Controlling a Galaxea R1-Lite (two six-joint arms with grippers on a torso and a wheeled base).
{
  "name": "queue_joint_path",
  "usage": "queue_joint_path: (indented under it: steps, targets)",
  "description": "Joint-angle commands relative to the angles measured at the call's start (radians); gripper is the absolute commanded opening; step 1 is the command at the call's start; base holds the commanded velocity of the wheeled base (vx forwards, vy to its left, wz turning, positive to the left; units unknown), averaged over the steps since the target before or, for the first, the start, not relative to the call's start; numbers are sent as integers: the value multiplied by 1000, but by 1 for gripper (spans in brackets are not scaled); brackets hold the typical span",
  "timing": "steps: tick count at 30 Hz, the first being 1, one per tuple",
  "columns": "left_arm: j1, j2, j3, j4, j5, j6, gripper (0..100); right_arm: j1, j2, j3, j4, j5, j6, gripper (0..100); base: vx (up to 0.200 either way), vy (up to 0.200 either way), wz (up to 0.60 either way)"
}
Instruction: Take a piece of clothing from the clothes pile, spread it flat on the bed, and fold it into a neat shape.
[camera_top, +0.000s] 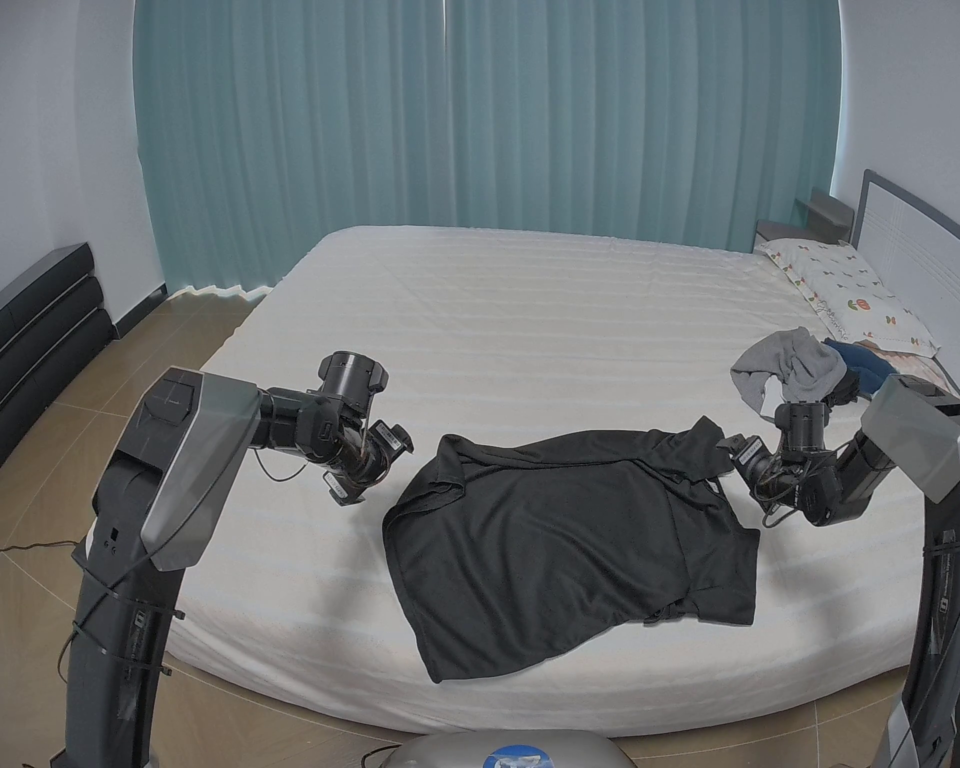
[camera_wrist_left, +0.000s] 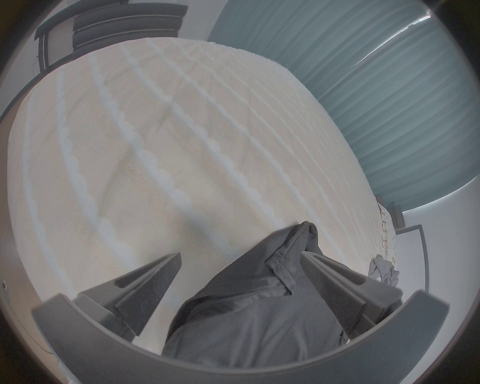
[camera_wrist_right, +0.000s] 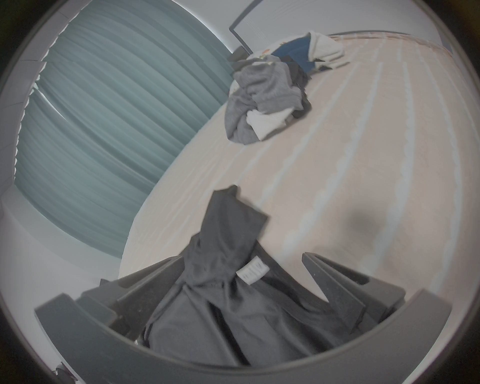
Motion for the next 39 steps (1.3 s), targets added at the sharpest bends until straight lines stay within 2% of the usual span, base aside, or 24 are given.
queue_joint_path:
  steps: [1,6,7,8,14,19,20,23,34,39]
  targets:
    - [-2,-183,198,-47,-66,0,100,-38,-119,169,0,68,5,100,0,0,0]
    - [-14,-293,484,-228,-104,9,100,-89,-163,264,0,181,10,100,0,0,0]
    - [-14,-293,484,-228,-104,9,100,-89,-163,264,0,181,10,100,0,0,0]
    - [-20,-321,575,-299,-113,3,100,-100,-168,293,-2,221,11,100,0,0,0]
    - [-48,-341,721,-399,-113,-28,100,-115,-163,331,-4,269,17,100,0,0,0]
    - [-72,-341,744,-435,-143,-103,100,-110,-166,348,-5,272,17,100,0,0,0]
    - [-80,-339,751,-452,-175,-121,100,-110,-166,355,-5,275,17,100,0,-200,0]
    - [-83,-330,751,-475,-198,-138,100,-110,-163,365,-19,276,17,100,0,-200,0]
    - [-82,-326,767,-514,-202,-147,100,-84,-160,430,-125,275,19,100,0,-200,0]
    - [-82,-332,767,-515,-190,-149,100,-84,-159,440,-135,275,19,100,0,0,0]
